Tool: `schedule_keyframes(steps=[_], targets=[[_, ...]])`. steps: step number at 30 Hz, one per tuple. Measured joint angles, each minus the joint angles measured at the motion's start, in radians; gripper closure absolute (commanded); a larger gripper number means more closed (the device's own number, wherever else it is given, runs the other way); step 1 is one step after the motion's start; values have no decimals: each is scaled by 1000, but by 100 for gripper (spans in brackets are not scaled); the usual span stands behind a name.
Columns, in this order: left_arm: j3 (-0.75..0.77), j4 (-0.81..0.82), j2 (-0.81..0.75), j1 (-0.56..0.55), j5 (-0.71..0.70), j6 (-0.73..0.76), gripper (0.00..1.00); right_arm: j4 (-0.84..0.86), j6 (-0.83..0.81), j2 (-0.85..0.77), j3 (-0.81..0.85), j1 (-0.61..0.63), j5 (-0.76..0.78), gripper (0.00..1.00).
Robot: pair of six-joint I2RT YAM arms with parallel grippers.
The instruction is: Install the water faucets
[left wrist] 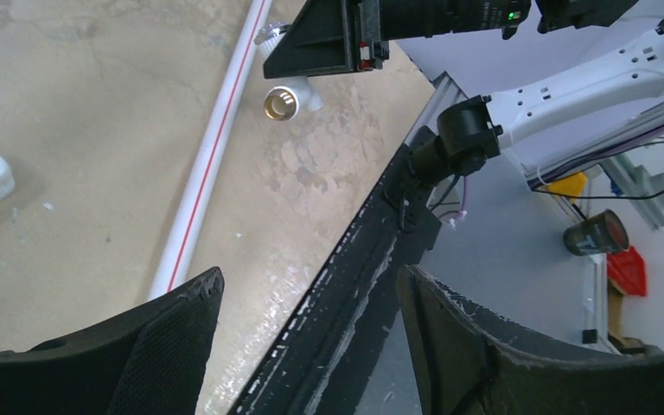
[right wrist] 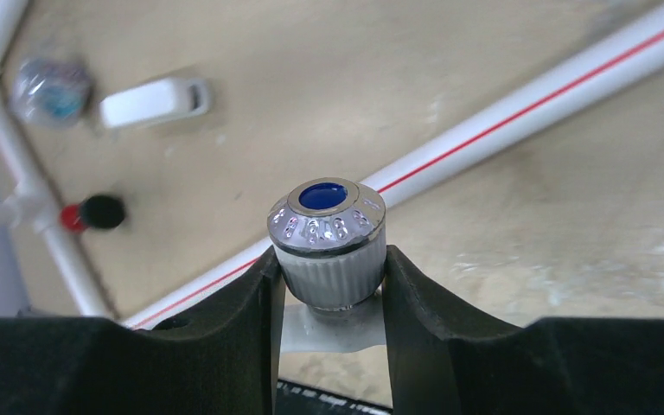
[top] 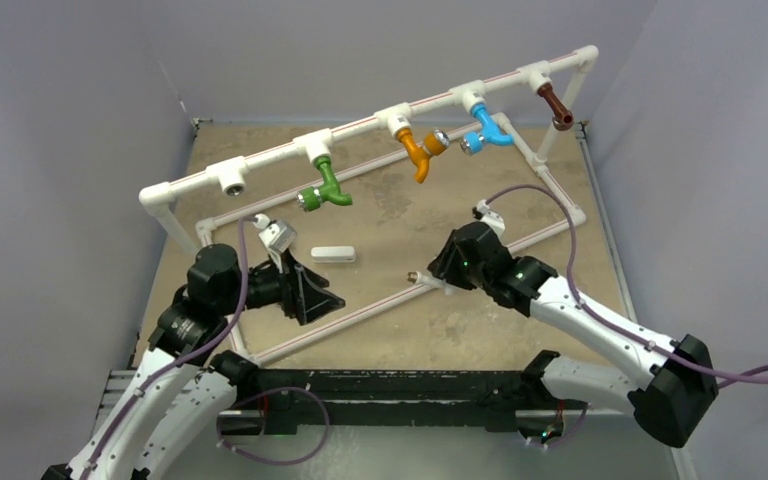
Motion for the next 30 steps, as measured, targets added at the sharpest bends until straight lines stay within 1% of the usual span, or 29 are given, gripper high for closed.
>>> schedule_keyframes(steps=[3, 7, 10, 14, 23, 30], targets=[[0, -6, 23, 0, 29, -41, 27, 35, 6, 4, 26, 92, -15, 100], [-23, 15, 28, 0, 82, -113, 27, 79, 26, 50, 69, 238, -13, 100], [-66, 29, 19, -1, 110, -168, 27, 111, 46, 88, 86, 326, -9, 100], [-104, 10, -12, -1, 110, -228, 27, 147, 80, 122, 90, 413, 8, 100], [-166, -16, -22, -1, 101, -303, 31, 177, 160, 177, 111, 515, 84, 100], [-184, -29, 50, -1, 91, -324, 34, 161, 212, 250, 183, 558, 154, 100]])
